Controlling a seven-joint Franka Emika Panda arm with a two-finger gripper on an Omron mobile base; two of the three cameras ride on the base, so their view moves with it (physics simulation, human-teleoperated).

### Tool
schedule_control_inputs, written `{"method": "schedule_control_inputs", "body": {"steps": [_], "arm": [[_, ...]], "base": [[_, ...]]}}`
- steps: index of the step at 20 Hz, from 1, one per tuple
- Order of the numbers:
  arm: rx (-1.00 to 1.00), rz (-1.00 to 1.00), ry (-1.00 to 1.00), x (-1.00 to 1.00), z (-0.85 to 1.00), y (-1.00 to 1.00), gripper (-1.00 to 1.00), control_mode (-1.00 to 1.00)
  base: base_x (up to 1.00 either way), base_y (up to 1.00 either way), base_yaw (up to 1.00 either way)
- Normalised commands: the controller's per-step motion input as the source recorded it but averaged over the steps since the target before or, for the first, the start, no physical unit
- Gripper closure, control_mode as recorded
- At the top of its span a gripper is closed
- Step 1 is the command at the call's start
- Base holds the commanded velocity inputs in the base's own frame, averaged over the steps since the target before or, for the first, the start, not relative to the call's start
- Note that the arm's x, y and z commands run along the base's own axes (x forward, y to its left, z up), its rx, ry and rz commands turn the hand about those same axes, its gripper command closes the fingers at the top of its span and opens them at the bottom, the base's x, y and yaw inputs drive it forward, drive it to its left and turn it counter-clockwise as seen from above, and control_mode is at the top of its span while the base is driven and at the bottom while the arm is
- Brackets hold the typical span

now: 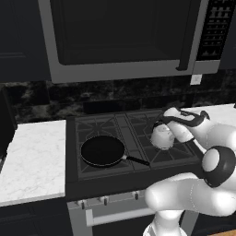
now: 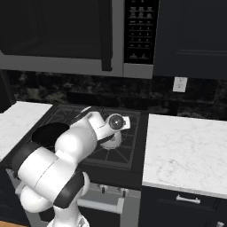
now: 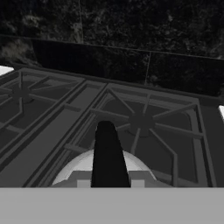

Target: Pick the kettle from the counter and place it on a stove burner. Then turn the burner on.

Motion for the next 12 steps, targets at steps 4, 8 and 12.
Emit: {"method": "schedule_control_inputs", "body": {"steps": [4, 8, 12], "arm": [[0.0, 0.0, 0.0, 0.22, -0.24, 0.0, 1.0, -1.0], [0.0, 0.0, 0.0, -0.02, -0.14, -0.04, 1.0, -1.0], [0.0, 0.0, 0.0, -0.37, -0.04, -0.23, 1.0, -1.0]], "base": [[0.0, 0.0, 0.0], [0.0, 0.0, 0.0], [0.0, 0.0, 0.0]]}}
